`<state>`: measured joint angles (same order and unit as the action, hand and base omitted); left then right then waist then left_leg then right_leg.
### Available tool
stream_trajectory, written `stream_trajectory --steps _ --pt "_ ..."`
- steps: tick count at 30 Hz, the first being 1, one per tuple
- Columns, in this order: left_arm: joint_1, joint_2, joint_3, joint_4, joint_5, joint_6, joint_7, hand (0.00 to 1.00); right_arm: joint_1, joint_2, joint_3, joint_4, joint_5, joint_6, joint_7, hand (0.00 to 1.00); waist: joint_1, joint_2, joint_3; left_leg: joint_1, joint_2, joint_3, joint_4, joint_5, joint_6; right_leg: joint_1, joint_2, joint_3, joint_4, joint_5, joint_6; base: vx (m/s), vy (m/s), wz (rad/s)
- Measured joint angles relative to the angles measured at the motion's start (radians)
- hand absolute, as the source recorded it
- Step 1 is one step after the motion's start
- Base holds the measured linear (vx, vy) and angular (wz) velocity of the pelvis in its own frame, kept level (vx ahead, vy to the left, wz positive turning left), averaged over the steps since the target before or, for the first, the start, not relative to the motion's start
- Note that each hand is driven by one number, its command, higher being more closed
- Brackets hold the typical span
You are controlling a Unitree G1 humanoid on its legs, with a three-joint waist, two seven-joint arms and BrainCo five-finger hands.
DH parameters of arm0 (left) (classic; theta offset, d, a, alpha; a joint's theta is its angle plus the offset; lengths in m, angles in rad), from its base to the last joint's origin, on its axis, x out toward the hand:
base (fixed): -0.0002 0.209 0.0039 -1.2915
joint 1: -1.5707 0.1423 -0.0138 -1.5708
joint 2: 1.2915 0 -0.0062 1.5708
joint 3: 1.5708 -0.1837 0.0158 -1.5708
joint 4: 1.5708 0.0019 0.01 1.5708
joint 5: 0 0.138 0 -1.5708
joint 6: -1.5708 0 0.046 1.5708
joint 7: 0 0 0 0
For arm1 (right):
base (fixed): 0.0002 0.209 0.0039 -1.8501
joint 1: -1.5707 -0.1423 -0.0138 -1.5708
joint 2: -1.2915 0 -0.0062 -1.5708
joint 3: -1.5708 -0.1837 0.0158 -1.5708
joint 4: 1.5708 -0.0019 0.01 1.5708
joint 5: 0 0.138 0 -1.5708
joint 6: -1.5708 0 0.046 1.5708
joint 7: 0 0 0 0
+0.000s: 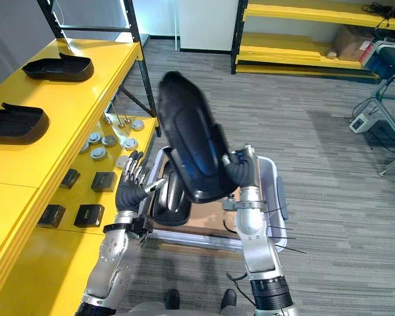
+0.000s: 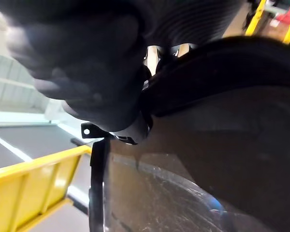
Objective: Walk over and take plastic housings, then place them on the shelf
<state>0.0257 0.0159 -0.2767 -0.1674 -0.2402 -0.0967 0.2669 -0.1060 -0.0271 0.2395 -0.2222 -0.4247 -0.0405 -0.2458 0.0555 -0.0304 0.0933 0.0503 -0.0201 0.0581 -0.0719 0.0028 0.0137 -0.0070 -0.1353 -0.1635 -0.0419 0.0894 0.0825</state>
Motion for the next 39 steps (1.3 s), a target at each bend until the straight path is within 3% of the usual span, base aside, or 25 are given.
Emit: stream_trajectory --steps 5,6,13,14,21,26,31,33,35,39 --pt "-0.055 0.01 -0.006 0.065 -0.028 0.018 0.041 0.0 0.0 -0.001 0.037 0.0 0.0 0.0 -0.013 1.0 -0.016 -0.001 -0.044 -0.001 0.0 0.02 -0.002 0.005 0.006 -0.013 0.001 0.015 0.003 -0.001 0.0 0.02 0.002 -0.13" --pt "-0.065 0.013 -0.005 0.066 -0.036 0.024 0.057 1.0 0.0 -0.003 0.046 -0.003 0.0 0.0 -0.015 1.0 -0.019 0.0 -0.05 0.001 0.0 0.026 0.0 0.005 0.006 -0.014 0.002 0.026 0.002 -0.001 0.0 0.03 -0.004 -0.11" --pt "-0.126 0.038 -0.025 0.1 -0.096 0.044 0.087 1.0 -0.006 -0.044 0.088 -0.05 0.0 0.0 -0.023 1.0 -0.042 0.0 -0.06 0.002 0.001 0.03 0.0 0.004 0.006 -0.015 0.003 0.03 0.002 -0.001 0.0 0.0 -0.002 -0.01" --pt "-0.126 0.038 -0.03 0.101 -0.103 0.045 0.088 1.0 -0.006 -0.059 0.092 -0.05 0.002 0.0 -0.027 0.0 -0.042 0.001 -0.065 0.002 0.001 0.031 0.0 0.004 0.006 -0.015 0.003 0.031 0.002 -0.001 0.0 -0.01 -0.006 -0.03" --pt "-0.126 0.049 -0.035 0.101 -0.096 0.047 0.105 1.0 -0.006 -0.101 0.119 -0.051 0.075 -0.037 -0.035 0.0 -0.042 0.007 -0.08 0.011 0.004 0.041 -0.001 0.004 0.006 -0.011 0.007 0.039 0.003 0.0 -0.001 -0.02 -0.01 -0.04" --pt "-0.126 0.046 -0.031 0.096 0.005 0.053 0.103 1.0 -0.006 -0.129 0.082 -0.084 0.14 -0.078 -0.001 0.0 -0.042 0.008 -0.08 0.021 0.004 0.041 -0.004 0.004 0.006 -0.003 0.008 0.038 0.003 0.0 -0.001 -0.01 -0.002 0.0" --pt "-0.103 0.028 0.012 0.056 0.172 0.056 0.08 1.0 -0.002 -0.135 -0.074 -0.166 0.237 -0.119 0.023 0.0 -0.042 0.01 -0.082 0.035 0.004 0.042 -0.019 0.004 0.006 0.002 0.01 0.038 0.003 -0.001 -0.001 0.0 0.0 0.0" --pt "-0.072 0.012 0.046 0.046 0.229 0.055 0.076 1.0 0.008 -0.135 -0.21 -0.226 0.319 -0.159 0.033 0.0 -0.043 0.011 -0.082 0.035 0.004 0.042 -0.019 0.004 0.006 0.002 0.01 0.038 0.003 -0.002 -0.001 0.0 0.0 0.0" --pt "-0.044 0.005 0.075 0.046 0.256 0.055 0.067 1.0 0.026 -0.131 -0.311 -0.242 0.378 -0.192 0.032 0.0 -0.045 0.011 -0.083 0.035 0.005 0.042 -0.02 0.004 0.006 0.002 0.01 0.037 0.003 -0.003 -0.001 0.0 0.0 0.0" --pt "0.028 -0.002 0.113 0.014 0.257 0.056 0.061 1.0 0.117 -0.079 -0.508 -0.228 0.462 -0.212 0.009 0.0 -0.049 0.012 -0.082 0.034 0.005 0.042 -0.021 0.004 0.005 0.002 0.011 0.036 0.002 -0.004 0.0 0.0 0.0 0.0"
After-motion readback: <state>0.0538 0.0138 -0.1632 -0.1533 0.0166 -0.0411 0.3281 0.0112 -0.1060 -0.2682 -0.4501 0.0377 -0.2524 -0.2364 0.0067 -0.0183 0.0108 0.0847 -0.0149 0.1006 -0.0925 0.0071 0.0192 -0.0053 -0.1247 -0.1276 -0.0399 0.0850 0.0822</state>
